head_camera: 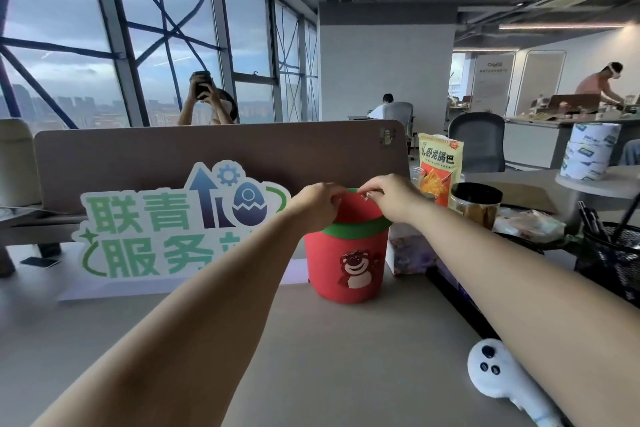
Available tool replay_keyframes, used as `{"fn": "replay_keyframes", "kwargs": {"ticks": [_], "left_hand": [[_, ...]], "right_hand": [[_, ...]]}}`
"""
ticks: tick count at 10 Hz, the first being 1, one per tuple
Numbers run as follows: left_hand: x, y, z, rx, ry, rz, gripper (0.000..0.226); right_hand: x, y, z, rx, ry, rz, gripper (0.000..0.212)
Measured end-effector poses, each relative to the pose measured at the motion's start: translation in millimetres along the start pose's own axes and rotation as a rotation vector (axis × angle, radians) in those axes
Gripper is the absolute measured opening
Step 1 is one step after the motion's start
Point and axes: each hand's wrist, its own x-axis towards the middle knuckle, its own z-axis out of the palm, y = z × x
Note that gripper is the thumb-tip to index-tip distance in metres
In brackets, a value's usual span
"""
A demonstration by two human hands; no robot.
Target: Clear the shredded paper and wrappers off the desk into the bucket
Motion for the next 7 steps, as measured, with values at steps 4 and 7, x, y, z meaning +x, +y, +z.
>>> {"fn": "replay_keyframes", "kwargs": {"ticks": [4,7], "left_hand": [[-19,-4,-13,0.067,-0.125,0.002,0.035],[-21,-8,-9,0.08,-0.084,-0.001,0.04]], "right_hand": [[-5,-10,0,-0.133,0.071,0.045,0.014],[-1,-7,7,-0.123,0.095,0.041,0.014]]}}
